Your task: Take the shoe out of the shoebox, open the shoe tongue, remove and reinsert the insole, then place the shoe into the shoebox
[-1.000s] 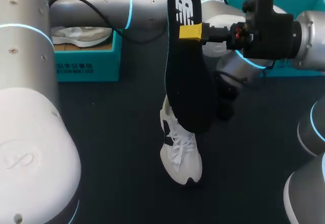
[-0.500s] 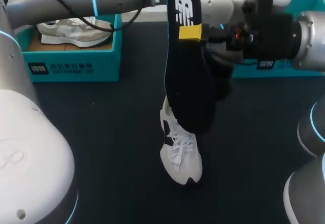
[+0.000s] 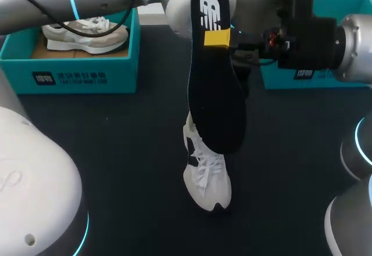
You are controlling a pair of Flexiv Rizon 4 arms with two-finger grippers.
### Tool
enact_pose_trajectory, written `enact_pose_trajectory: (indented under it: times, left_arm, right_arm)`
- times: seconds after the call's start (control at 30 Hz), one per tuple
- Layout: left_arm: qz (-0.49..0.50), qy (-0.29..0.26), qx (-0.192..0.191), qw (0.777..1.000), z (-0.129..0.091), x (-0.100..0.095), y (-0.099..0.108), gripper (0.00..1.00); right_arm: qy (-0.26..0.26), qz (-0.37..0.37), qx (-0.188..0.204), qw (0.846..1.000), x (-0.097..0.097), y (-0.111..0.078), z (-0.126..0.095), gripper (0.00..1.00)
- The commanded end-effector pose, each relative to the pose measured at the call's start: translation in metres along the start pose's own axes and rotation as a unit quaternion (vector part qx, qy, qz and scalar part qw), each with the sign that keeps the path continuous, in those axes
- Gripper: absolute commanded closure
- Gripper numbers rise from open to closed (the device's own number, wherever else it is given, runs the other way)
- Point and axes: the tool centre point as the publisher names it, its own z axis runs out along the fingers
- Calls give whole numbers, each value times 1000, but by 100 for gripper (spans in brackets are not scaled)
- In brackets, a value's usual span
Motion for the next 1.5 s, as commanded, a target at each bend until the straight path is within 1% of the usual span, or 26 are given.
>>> enact_pose_trajectory:
  times: [0.03, 0.07, 0.1, 0.17, 0.23, 0.3, 0.47, 0.57, 0.7, 0.77, 1.5]
  left_arm:
    - [-9, -83, 4, 996, 7, 9, 1, 0]
    - [-7, -89, 16, 996, 8, 11, 5, 0]
    - [-25, -86, 11, 996, 10, 14, 9, 0]
    - [-25, -98, 28, 995, 12, 19, 17, 0]
    - [-41, -98, 25, 994, 13, 24, 25, 0]
    - [-46, -109, 31, 992, 11, 29, 29, 0]
    - [-52, -136, 29, 989, 2, 44, 28, 0]
    - [-45, -155, 32, 986, 0, 49, 26, 0]
    - [-32, -179, 38, 983, 2, 48, 29, 0]
    - [-18, -198, 52, 979, 3, 47, 31, 0]
    - [-16, -196, 52, 979, 3, 46, 32, 0]
  right_arm:
    - [2, 1, 1, 1000, -5, 4, 3, 100]
    - [2, 1, 1, 1000, -5, 4, 3, 100]
    - [2, 1, 1, 1000, -5, 4, 3, 100]
    - [2, 1, 1, 1000, -5, 4, 3, 100]
    - [2, 1, 1, 1000, -5, 4, 3, 100]
    - [2, 1, 1, 1000, -5, 4, 3, 100]
    - [2, 1, 1, 1000, -5, 4, 3, 100]
    - [2, 1, 1, 1000, -5, 4, 3, 100]
    - [2, 1, 1, 1000, -5, 4, 3, 100]
    - [2, 1, 1, 1000, -5, 4, 3, 100]
    - [2, 1, 1, 1000, -5, 4, 3, 100]
